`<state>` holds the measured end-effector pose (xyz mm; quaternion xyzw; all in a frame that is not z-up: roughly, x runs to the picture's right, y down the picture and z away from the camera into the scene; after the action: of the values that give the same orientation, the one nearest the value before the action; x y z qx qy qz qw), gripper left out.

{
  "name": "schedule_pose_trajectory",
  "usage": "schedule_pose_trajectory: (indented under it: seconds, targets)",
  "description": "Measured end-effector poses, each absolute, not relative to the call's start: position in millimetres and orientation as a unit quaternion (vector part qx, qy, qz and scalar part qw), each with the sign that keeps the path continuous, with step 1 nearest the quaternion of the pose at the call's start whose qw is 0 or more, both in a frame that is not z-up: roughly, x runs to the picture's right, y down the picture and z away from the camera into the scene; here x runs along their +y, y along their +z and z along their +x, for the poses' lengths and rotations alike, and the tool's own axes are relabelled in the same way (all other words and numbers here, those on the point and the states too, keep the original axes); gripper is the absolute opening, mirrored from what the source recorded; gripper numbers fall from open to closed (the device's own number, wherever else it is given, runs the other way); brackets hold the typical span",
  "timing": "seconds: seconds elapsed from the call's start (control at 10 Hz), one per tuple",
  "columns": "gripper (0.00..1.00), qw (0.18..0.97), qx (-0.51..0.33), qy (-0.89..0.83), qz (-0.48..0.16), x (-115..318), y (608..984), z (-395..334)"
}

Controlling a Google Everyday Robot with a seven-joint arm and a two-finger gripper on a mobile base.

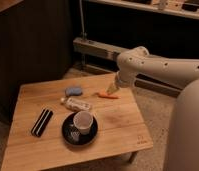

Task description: Drag the pepper across the table

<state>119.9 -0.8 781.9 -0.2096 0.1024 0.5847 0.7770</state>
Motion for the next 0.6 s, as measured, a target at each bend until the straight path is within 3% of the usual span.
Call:
schedule_pose_trajectory:
  seconds: [0.2,0.6]
  targets:
    - [0.8,0.817,0.034,0.537,-0.205,-21,784,127]
    - [0.8,0.884,-0.185,0.347,-0.251,-73,780,138]
